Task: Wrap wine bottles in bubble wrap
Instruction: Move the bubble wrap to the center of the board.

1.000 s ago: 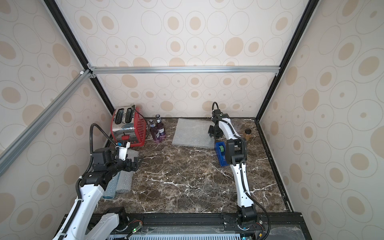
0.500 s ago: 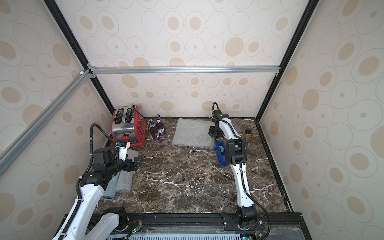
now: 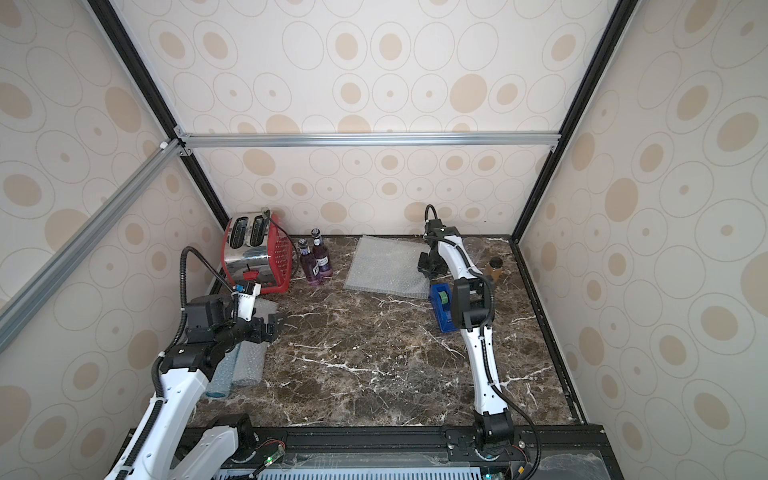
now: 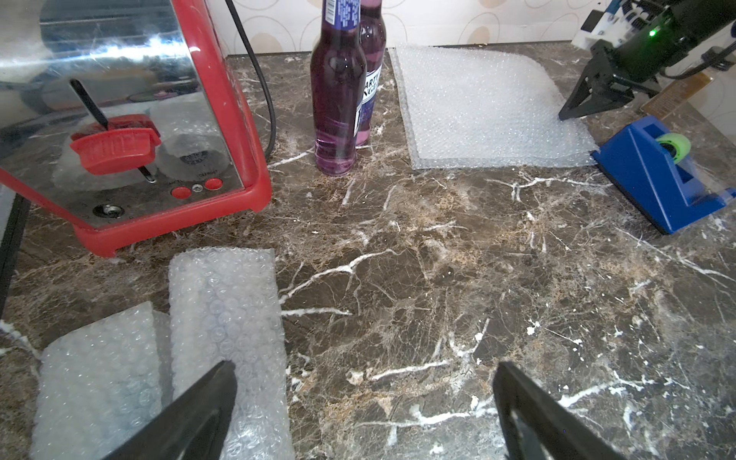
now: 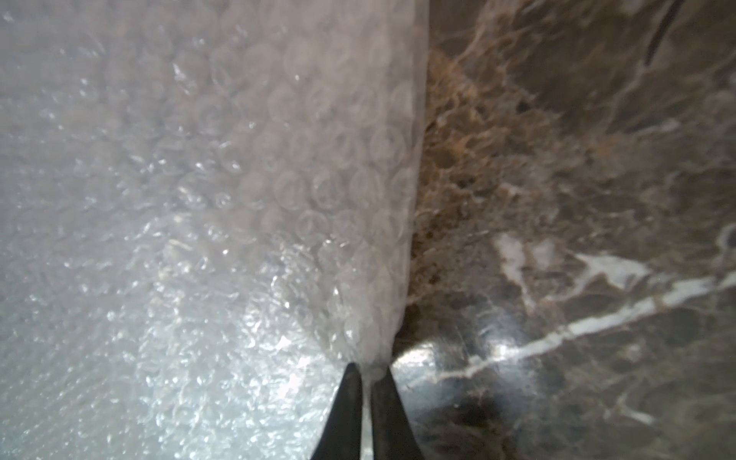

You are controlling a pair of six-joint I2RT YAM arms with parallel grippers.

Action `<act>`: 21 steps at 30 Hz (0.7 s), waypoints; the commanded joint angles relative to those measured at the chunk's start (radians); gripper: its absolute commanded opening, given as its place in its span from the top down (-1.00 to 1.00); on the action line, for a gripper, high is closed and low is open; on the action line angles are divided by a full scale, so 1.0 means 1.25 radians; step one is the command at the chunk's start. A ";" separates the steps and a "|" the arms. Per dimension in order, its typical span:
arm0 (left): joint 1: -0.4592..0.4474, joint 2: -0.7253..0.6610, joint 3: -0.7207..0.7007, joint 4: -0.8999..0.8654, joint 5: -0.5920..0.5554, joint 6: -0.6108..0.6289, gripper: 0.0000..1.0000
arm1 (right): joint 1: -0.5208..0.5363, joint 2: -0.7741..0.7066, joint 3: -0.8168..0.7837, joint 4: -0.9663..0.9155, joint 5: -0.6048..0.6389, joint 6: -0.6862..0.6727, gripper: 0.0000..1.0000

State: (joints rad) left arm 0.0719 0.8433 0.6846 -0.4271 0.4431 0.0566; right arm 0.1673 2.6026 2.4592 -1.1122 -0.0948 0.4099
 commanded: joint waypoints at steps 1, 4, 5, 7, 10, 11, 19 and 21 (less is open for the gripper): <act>-0.005 -0.003 0.004 0.006 0.010 0.003 -0.99 | 0.004 -0.075 0.014 -0.050 0.007 -0.006 0.81; -0.006 -0.006 0.003 0.003 0.005 0.005 -0.99 | 0.009 -0.099 0.016 -0.053 0.002 -0.007 0.82; -0.009 -0.008 0.000 0.005 0.002 0.005 -0.99 | 0.011 -0.106 0.015 -0.057 0.004 -0.008 0.84; -0.014 -0.011 0.002 0.005 0.005 0.009 -0.99 | 0.015 -0.120 0.004 -0.060 0.006 -0.006 0.95; -0.013 -0.013 0.008 -0.003 0.008 0.005 -0.99 | 0.021 -0.134 -0.009 -0.062 -0.010 -0.002 1.00; -0.014 -0.015 0.005 -0.003 0.004 0.007 -0.99 | 0.024 -0.138 -0.008 -0.068 -0.016 -0.001 1.00; -0.028 -0.021 0.005 -0.004 -0.012 0.017 -0.99 | 0.086 -0.295 -0.225 -0.023 -0.082 0.050 1.00; -0.037 -0.021 0.007 -0.008 -0.017 0.026 -0.99 | 0.121 -0.361 -0.331 0.017 -0.098 0.068 1.00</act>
State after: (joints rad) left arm 0.0399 0.8318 0.6842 -0.4286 0.4347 0.0589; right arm 0.2726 2.2620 2.1487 -1.1137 -0.1707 0.4557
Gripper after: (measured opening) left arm 0.994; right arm 0.048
